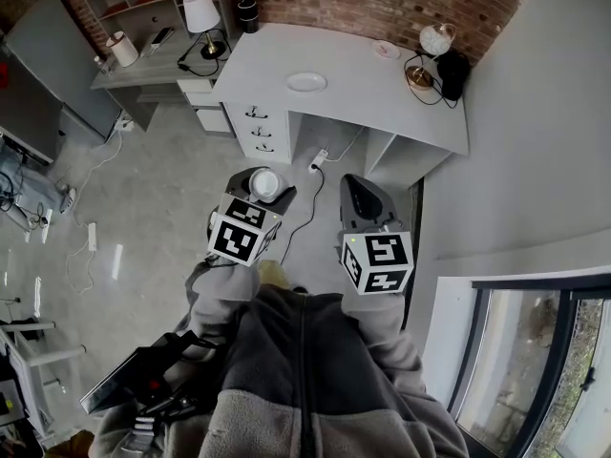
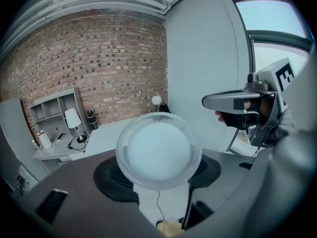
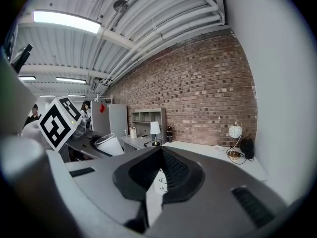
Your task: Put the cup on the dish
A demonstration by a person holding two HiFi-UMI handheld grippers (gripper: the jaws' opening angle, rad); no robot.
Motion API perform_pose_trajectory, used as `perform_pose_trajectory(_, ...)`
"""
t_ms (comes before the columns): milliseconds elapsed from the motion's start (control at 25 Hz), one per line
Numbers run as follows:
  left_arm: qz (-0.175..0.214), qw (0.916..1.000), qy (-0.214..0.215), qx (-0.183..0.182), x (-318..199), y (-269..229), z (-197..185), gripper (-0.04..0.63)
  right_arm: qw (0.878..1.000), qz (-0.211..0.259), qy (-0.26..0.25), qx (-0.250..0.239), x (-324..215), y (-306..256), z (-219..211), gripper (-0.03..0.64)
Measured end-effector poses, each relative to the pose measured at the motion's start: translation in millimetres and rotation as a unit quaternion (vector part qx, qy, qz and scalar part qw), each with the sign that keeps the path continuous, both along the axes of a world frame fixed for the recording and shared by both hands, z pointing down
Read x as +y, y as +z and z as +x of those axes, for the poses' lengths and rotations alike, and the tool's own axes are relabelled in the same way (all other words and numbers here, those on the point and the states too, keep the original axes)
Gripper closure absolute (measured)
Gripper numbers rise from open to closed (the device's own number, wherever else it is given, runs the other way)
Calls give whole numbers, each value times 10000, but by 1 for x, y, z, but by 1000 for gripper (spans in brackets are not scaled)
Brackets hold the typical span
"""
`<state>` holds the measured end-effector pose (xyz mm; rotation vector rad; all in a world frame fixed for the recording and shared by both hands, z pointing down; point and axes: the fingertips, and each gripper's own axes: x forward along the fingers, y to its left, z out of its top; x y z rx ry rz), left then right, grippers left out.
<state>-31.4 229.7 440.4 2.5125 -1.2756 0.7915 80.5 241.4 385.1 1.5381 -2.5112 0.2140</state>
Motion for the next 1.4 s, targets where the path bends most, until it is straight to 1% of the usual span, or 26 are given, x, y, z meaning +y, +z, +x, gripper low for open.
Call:
perform_pose_trajectory(320, 27, 10000, 4, -31, -9, 5, -6, 339, 10000, -87, -24, -42, 0, 11, -5, 617)
perform_pose_trajectory(520, 88, 9999, 97, 3, -34, 7, -1, 339, 9997, -134, 165, -119, -22, 18, 8, 617)
perform_pose_trajectory(680, 179, 9997, 148, 22, -65, 4, -1, 339, 9995, -89, 264, -121, -52, 15, 12, 617)
perform_pose_trajectory(880, 219, 9996, 165, 20, -116, 3, -9, 339, 9993, -25, 363, -42, -102, 8, 13, 617)
perform_pose_trajectory(1040, 238, 9994, 247, -2, -159, 0, -11, 339, 9990, -73, 450, 3, -143, 7, 13, 617)
perform_pose_trajectory(1400, -6, 9991, 411, -63, -242, 11, -17, 339, 9982, -378, 470, 23, -232, 19, 2, 617)
